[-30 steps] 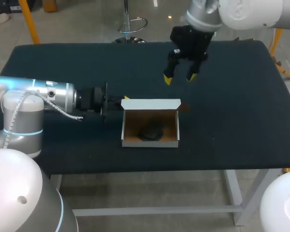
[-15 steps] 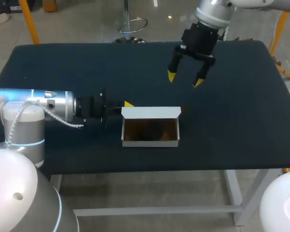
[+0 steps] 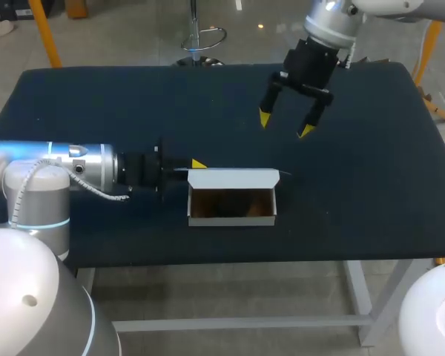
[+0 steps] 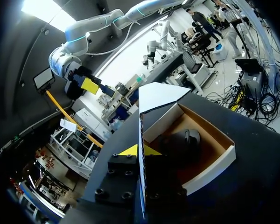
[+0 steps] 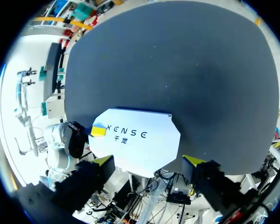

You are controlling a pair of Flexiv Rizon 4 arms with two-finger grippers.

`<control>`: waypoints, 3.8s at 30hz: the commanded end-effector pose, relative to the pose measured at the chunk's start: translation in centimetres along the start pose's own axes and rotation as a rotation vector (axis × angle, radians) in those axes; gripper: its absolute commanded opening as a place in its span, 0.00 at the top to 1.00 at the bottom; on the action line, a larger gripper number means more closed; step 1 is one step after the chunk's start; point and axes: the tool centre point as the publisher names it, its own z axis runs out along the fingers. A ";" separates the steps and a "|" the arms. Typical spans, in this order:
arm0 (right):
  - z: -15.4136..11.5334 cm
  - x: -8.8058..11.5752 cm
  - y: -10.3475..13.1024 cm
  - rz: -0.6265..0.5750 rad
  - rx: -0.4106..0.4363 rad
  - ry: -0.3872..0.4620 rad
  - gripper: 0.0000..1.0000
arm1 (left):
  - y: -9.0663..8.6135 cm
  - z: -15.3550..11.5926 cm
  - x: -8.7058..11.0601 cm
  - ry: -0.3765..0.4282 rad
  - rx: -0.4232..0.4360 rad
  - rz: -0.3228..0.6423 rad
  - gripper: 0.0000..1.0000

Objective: Assemble the packaging by folding the flat box into shape, placing the metal phone stand inside, and closing the box properly

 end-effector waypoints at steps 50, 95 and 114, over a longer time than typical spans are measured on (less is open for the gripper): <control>9.2 -2.4 -1.7 0.072 0.309 0.043 0.51 | 0.7 0.2 1.7 0.010 0.044 0.088 1.00; 10.2 -2.8 -1.8 0.076 0.306 0.060 0.52 | -1.3 -5.8 2.1 -0.038 -0.105 0.116 0.49; 10.7 -3.0 -2.4 0.072 0.260 0.055 0.53 | -2.0 -11.1 0.3 0.245 -0.447 -0.233 0.00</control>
